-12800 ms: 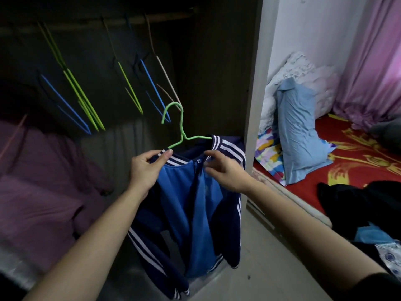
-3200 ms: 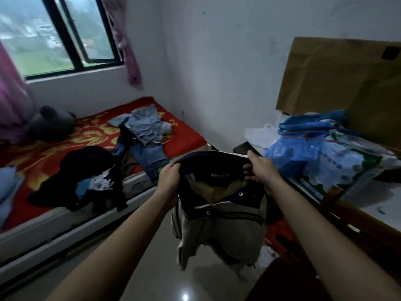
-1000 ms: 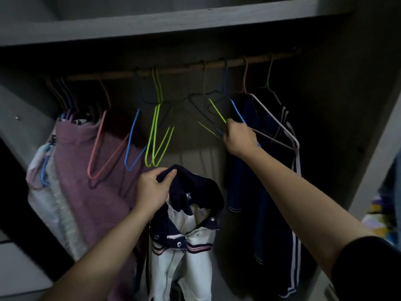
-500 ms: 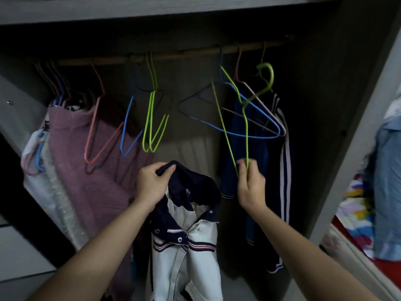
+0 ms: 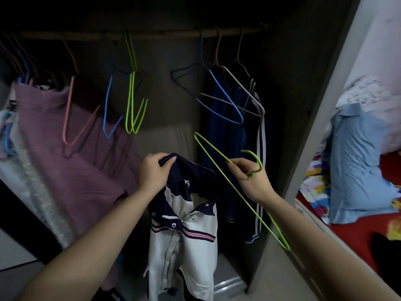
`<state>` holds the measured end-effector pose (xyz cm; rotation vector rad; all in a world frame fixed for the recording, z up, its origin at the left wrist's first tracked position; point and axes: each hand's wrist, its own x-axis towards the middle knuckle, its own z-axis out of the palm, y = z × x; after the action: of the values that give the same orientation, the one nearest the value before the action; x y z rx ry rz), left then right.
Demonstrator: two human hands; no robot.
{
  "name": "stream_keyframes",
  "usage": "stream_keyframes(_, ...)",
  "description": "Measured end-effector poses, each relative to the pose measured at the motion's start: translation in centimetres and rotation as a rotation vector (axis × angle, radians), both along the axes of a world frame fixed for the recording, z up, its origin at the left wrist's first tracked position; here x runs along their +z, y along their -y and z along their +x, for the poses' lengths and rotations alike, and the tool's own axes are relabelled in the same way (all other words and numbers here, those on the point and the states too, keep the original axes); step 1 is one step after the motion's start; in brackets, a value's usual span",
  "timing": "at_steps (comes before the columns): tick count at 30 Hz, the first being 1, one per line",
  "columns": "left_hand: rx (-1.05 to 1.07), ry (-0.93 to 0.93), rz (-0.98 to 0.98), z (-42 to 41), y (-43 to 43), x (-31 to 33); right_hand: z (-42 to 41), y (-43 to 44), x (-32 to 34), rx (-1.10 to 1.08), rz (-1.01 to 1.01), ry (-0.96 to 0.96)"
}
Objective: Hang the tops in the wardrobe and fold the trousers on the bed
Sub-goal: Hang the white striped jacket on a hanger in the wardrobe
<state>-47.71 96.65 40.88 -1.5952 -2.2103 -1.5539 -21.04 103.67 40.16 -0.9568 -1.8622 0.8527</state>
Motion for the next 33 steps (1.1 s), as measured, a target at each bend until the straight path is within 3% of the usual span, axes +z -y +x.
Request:
stream_keyframes(4,0.072,-0.271,-0.05,0.0,-0.3,-0.2,2.4,1.2,2.5,0.075,-0.093,0.111)
stream_keyframes(9,0.041,-0.343,-0.062,0.2,-0.3,0.2,4.9,2.3,4.2,0.294,-0.239,0.359)
stream_keyframes(12,-0.043,-0.341,-0.08,1.2,-0.3,0.8,4.2,3.3,3.1,0.389,-0.406,0.26)
stream_keyframes(14,-0.111,-0.304,-0.074,2.1,-0.3,1.5,2.6,3.7,1.7,0.371,-0.394,0.255)
stream_keyframes(17,-0.17,-0.22,-0.029,3.3,0.0,2.9,-0.1,3.3,-1.0,0.157,-0.239,0.38)
stream_keyframes(22,-0.21,-0.056,-0.079,2.6,1.2,4.4,-3.1,2.4,-3.0,-0.031,-0.235,0.42)
stream_keyframes(26,-0.218,0.214,-0.126,0.7,2.0,5.3,-4.4,2.4,-0.3,0.077,-0.393,-0.046)
stream_keyframes(30,-0.289,0.28,-0.018,1.0,2.5,6.3,-6.7,3.6,-0.1,0.273,-0.571,-0.328)
stream_keyframes(31,-0.309,0.299,0.015,1.5,2.6,6.6,-7.2,3.9,-0.7,0.255,-0.594,-0.267)
stream_keyframes(33,-0.371,0.32,0.034,2.5,2.6,7.0,-7.8,4.1,-2.1,0.149,-0.521,0.083)
